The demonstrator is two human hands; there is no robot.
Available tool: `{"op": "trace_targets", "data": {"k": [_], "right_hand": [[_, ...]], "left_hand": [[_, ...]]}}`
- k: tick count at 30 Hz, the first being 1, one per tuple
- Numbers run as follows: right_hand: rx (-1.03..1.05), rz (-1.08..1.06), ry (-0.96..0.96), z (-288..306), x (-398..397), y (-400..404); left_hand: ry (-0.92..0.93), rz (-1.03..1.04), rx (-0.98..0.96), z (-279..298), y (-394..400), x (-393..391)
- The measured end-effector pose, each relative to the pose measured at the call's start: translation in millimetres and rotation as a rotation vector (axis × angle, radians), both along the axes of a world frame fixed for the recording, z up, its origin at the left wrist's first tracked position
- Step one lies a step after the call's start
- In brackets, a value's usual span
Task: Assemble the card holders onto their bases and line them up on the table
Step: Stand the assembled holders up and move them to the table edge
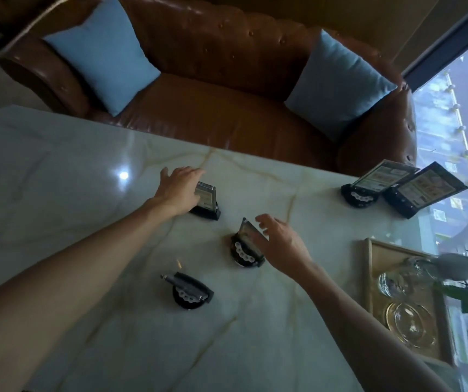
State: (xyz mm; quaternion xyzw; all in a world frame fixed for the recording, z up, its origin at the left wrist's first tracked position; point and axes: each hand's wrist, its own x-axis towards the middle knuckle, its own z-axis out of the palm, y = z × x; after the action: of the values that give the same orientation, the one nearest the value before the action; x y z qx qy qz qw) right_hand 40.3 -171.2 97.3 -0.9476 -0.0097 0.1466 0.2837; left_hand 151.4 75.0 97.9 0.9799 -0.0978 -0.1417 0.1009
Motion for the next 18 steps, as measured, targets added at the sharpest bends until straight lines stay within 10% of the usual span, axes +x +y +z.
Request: {"op": "trace_targets", "data": {"k": [18], "right_hand": [[-0.259,-0.228,-0.171,0,89,-108]], "left_hand": [[-0.008,-0.178,-0.327,3,-55,60]]}}
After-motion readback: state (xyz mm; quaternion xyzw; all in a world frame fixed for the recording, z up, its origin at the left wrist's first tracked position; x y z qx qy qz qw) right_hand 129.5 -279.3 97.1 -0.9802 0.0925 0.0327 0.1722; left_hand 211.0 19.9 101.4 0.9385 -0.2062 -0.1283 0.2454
